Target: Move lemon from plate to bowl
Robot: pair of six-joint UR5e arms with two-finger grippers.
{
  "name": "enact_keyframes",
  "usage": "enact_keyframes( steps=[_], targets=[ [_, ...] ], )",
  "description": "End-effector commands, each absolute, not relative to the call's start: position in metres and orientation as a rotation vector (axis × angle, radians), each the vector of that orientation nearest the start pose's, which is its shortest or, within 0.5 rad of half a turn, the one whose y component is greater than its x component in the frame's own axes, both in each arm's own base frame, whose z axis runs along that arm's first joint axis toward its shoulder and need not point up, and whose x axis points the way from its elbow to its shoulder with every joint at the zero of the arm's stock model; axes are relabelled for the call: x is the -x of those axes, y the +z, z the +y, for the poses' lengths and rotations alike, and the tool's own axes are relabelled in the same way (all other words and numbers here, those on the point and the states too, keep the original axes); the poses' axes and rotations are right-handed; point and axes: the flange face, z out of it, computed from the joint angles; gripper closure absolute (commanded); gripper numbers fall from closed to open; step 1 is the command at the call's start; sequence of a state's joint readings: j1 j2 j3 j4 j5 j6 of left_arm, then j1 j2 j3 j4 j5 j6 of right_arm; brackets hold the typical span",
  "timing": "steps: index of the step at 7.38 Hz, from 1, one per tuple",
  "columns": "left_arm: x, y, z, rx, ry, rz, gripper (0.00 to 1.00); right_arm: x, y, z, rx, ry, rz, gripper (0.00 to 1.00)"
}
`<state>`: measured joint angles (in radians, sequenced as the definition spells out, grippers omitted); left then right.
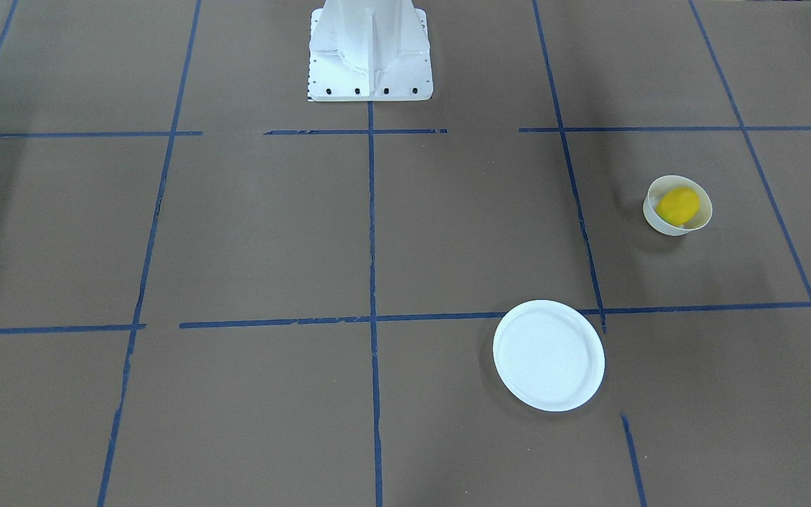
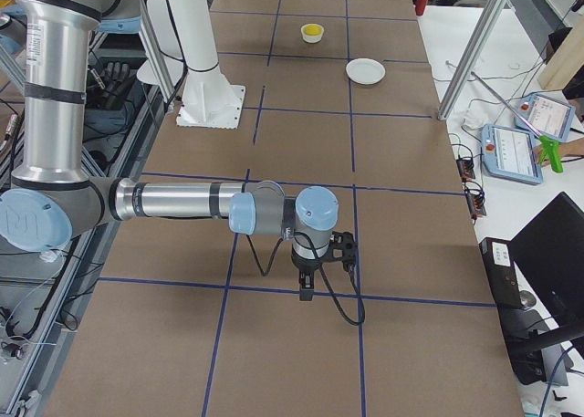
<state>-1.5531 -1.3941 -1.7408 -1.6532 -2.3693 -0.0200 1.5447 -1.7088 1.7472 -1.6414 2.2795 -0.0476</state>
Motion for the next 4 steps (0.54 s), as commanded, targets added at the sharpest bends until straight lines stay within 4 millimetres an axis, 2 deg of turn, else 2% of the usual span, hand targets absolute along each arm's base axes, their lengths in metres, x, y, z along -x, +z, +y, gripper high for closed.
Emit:
enact_keyframes(
  steps=[1, 4],
  targets=[
    [0.0575, 0.6490, -0.4206, -0.044, 0.015, 0.798, 0.00, -0.0572, 0.6472, -0.4323, 0.023, -0.059, -0.709, 0.00],
    [0.0576, 0.6421, -0.4225, -0.026, 0.007, 0.797, 0.00, -0.0572, 0.6472, -0.4323, 0.023, -0.059, -0.709, 0.00]
  ],
)
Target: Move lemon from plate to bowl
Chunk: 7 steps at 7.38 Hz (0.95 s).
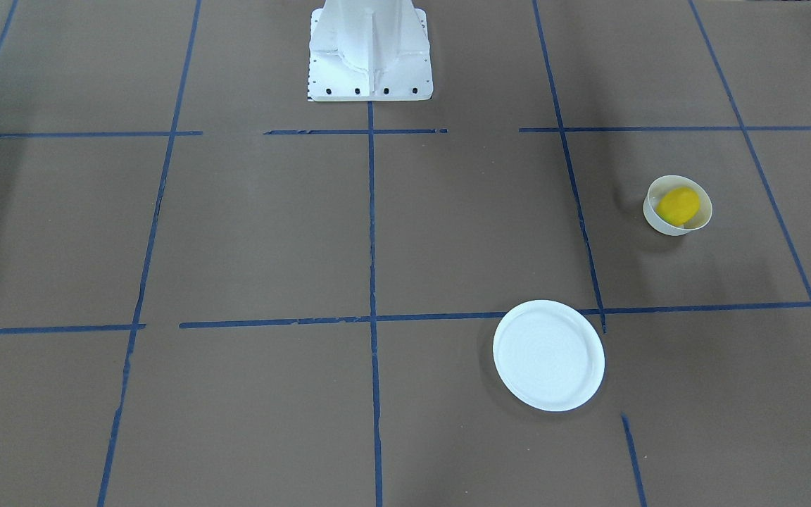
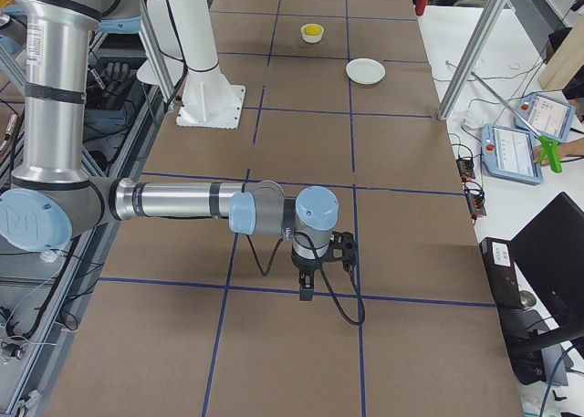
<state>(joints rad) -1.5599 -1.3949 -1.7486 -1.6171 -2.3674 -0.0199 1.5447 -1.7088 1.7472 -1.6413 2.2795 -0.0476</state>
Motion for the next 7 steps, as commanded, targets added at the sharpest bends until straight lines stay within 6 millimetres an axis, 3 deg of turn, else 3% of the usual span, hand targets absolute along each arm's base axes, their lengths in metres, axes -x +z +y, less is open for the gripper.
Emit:
enact_keyframes(
  steps=[1, 7],
  targets=[
    [0.0576, 0.6421, -0.4226, -0.026, 0.007, 0.797, 0.00, -0.0572, 0.6472, -0.4323, 0.023, -0.059, -0.709, 0.00],
    [0.0582, 0.6494, -0.4227, -0.038, 0.064, 0.796, 0.00, -0.0572, 0.6472, -0.4323, 0.023, -0.059, -0.709, 0.00]
  ],
)
